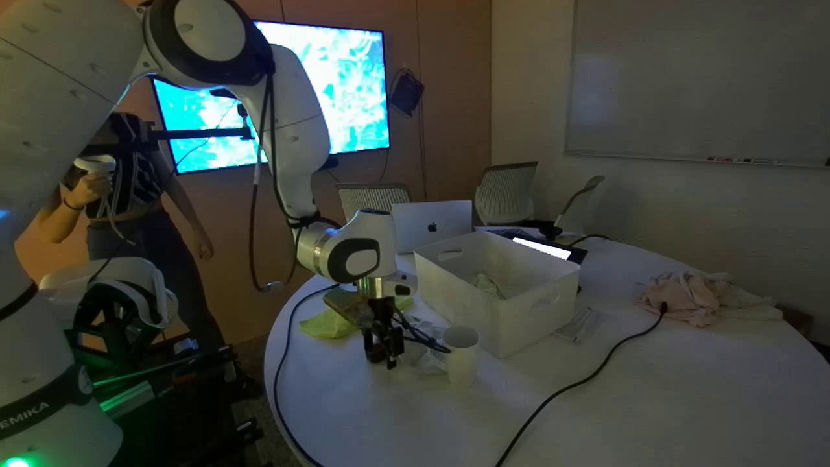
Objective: Put all the towels in the basket and the other objects in the white mug
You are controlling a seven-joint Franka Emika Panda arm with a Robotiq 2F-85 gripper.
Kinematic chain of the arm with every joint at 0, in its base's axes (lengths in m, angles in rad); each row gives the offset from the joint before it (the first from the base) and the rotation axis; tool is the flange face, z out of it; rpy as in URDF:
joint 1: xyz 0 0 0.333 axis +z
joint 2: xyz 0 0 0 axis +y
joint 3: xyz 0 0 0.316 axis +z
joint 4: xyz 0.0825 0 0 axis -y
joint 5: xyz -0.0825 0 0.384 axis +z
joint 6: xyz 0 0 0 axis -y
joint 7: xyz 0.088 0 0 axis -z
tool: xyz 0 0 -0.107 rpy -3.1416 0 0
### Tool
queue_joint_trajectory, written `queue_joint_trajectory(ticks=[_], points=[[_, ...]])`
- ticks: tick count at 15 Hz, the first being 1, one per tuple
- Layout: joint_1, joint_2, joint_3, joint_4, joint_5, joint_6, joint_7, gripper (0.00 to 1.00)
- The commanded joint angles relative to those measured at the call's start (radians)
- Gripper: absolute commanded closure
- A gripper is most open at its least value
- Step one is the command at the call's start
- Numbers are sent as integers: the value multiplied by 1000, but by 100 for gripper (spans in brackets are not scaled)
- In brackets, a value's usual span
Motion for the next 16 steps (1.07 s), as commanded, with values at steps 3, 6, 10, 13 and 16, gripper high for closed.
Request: queue_joint_trajectory(ticks=[3,6,10,13,16], points=[[-16,23,-3,28,38,8,-20,0],[-23,15,-15,32,55,4,-8,0],[-36,31,-32,59,73,-17,-4,0],[-45,38,-38,64,85,-7,1,0],[-63,58,-21,79,97,-10,-14,0]])
